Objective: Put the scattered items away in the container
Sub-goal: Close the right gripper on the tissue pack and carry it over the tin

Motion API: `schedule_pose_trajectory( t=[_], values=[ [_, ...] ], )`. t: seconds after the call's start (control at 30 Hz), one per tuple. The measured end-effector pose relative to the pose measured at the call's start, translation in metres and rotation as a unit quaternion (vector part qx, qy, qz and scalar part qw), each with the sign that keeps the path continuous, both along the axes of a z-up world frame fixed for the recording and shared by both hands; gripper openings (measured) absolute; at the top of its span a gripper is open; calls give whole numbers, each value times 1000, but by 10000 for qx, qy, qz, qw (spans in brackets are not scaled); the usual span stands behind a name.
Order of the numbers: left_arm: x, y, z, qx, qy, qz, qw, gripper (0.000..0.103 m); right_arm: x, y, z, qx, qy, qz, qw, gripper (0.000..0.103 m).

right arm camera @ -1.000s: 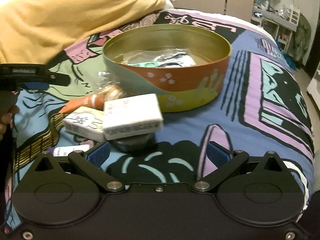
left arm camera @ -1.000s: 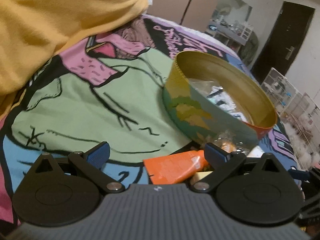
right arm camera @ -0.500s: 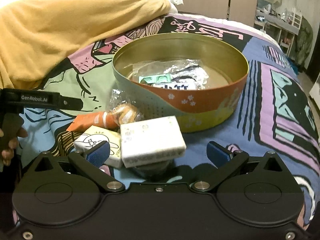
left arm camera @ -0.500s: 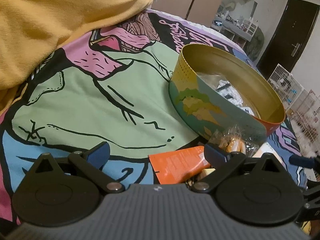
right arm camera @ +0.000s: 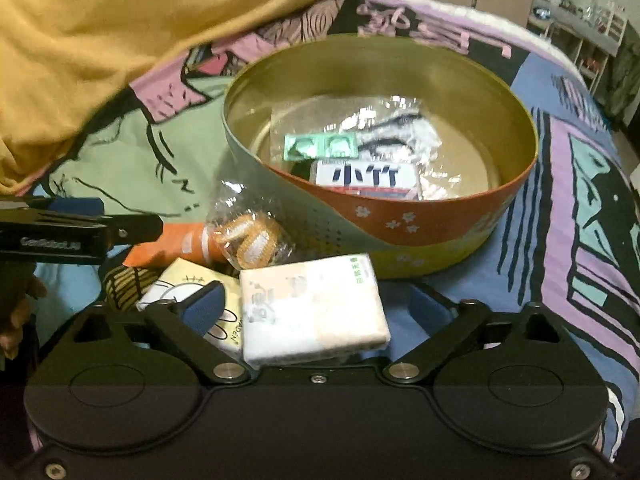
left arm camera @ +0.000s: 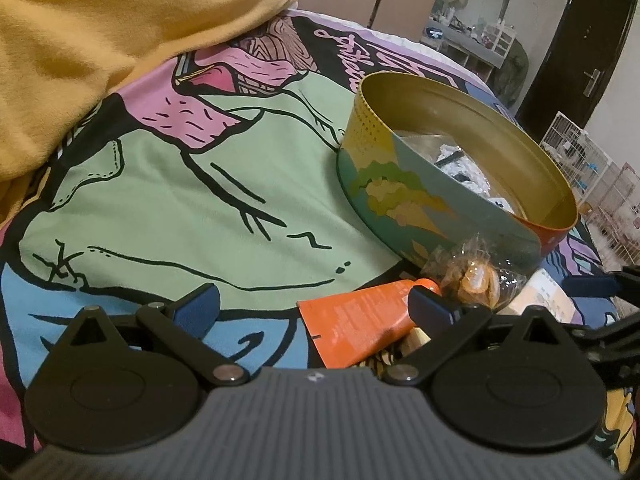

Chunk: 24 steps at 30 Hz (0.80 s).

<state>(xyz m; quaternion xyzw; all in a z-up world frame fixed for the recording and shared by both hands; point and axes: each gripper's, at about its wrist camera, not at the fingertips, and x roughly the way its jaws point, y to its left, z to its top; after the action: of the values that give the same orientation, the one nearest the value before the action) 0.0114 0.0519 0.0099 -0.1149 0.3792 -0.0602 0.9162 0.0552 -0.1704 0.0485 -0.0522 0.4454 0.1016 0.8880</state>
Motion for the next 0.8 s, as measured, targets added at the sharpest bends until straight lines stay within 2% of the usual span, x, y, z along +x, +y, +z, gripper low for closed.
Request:
schedule_pose_trajectory(
  t=[0.13, 0.47, 0.8],
  values=[
    [0, 2, 0, -100, -11, -11, 9999, 103, 9, 0, -9, 28, 422, 37, 9991, 73],
    [1, 1, 0, -201, 19, -94, 9998, 103, -1, -2, -4, 97, 500, -13, 9987, 70],
    [-7, -10, 4, -149, -102, -433, 9989, 103, -13, -31, 37, 446, 285, -366, 9979, 70]
  ],
)
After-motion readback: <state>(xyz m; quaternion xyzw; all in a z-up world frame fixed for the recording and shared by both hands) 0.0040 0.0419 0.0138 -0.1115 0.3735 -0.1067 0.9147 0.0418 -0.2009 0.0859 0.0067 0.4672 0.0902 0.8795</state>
